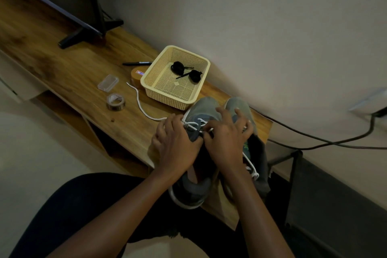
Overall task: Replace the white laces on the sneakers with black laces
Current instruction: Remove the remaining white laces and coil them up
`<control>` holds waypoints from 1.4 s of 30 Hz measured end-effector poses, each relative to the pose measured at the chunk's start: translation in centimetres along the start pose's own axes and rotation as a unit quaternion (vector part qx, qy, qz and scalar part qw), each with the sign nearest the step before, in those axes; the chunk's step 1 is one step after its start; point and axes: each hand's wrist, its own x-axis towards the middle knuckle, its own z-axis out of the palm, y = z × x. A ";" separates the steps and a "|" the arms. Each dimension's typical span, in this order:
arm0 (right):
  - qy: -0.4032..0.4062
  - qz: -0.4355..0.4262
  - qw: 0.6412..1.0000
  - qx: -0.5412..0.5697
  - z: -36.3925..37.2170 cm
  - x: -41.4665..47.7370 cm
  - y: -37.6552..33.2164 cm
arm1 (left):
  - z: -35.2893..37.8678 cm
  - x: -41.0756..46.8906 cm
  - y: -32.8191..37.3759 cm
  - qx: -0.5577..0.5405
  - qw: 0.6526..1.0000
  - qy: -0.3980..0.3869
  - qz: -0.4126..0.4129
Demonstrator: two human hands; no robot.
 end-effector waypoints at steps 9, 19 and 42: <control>0.057 0.103 0.993 0.025 -1.1 0.6 0.7 | -0.1 0.2 0.2 0.006 0.999 -0.035 -0.009; -0.001 0.012 1.000 0.010 -0.4 0.2 0.2 | -0.1 0.0 0.1 -0.067 0.997 -0.008 -0.039; -0.012 0.095 0.993 0.064 -0.9 0.5 0.3 | -0.2 -0.3 0.1 -0.025 0.999 -0.014 0.031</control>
